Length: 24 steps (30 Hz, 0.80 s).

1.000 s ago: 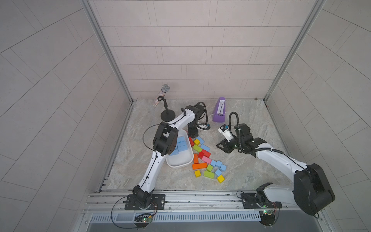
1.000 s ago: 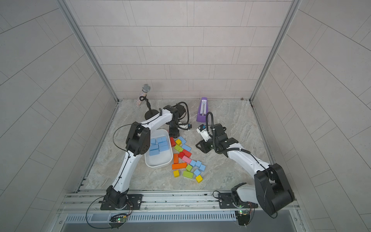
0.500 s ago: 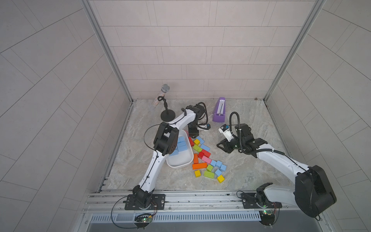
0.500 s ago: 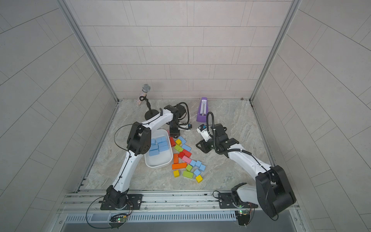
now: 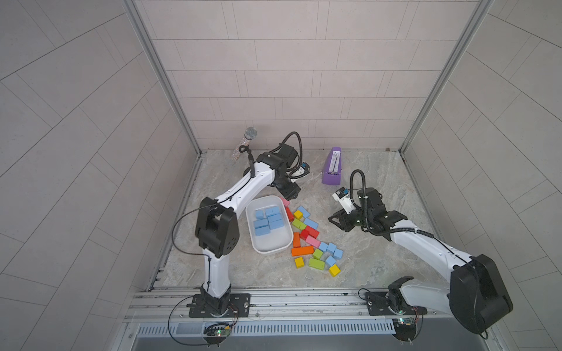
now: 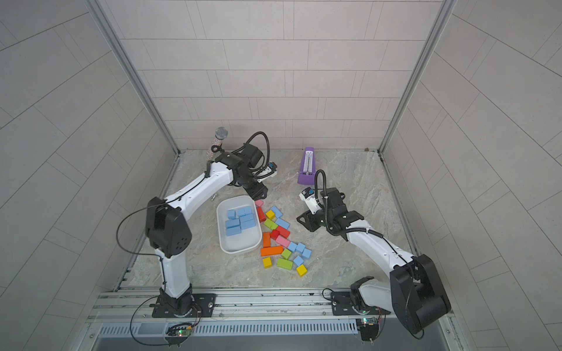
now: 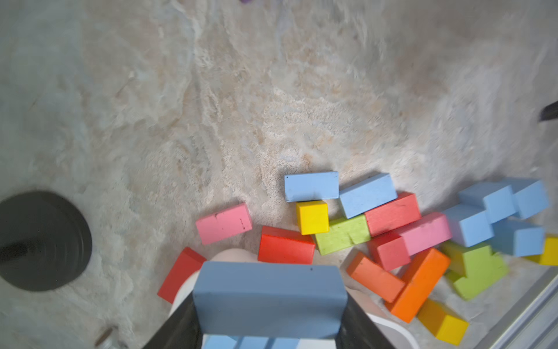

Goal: Pick out the blue building blocks
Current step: Pick up the building block from the center of the board, then place the building block in the storage box.

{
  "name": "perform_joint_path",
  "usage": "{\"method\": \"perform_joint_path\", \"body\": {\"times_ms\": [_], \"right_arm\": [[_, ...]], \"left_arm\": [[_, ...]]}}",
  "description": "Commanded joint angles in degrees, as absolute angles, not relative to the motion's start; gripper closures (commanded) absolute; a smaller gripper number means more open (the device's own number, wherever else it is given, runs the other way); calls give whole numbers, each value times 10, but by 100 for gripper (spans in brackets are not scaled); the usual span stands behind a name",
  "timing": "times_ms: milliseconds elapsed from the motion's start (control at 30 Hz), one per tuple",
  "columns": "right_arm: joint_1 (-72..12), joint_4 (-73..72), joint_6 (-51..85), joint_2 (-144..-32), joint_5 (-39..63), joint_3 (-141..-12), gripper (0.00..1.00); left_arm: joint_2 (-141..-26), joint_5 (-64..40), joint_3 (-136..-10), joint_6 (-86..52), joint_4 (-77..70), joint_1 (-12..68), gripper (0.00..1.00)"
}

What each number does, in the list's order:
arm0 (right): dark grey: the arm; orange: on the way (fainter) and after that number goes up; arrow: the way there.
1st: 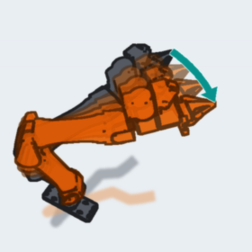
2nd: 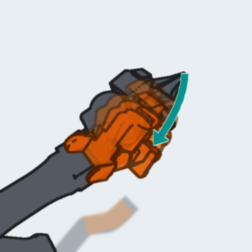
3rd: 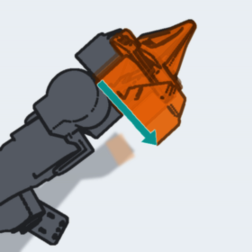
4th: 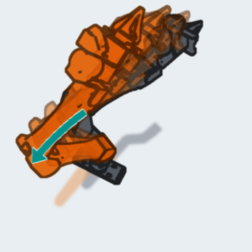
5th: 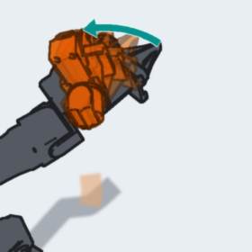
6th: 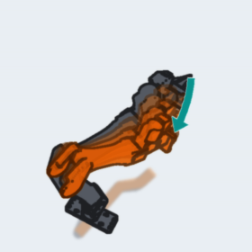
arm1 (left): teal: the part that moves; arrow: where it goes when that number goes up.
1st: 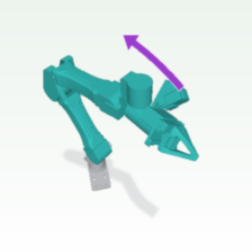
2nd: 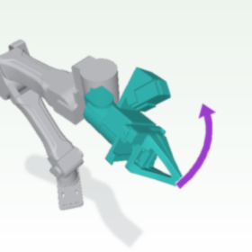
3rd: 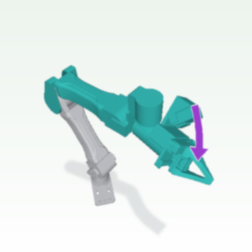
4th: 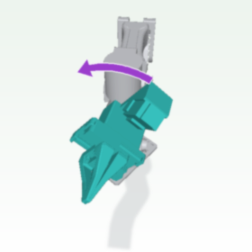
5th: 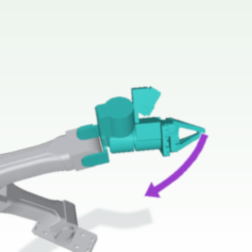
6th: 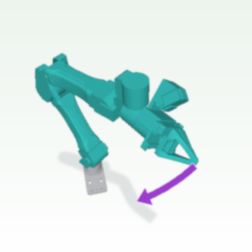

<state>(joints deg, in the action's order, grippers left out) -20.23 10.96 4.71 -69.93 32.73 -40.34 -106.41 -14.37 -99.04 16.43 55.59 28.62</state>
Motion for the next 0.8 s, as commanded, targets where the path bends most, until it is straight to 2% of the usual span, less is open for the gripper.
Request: {"method": "perform_joint_path", "body": {"times_ms": [0,167,333,533,767], "right_arm": [[-206,98,72,-683,333,-393,62],[-212,97,91,-670,325,-388,63],[-220,95,108,-654,307,-382,63],[-230,87,128,-640,291,-370,63],[-235,85,134,-640,280,-366,63]], "left_arm": [[-1007,-182,-882,-12,489,253,58],[-951,-192,-751,-157,425,211,60],[-917,-174,-642,-293,345,208,63],[-929,-175,-606,-373,325,208,63],[-952,-184,-612,-381,318,210,55]]}}
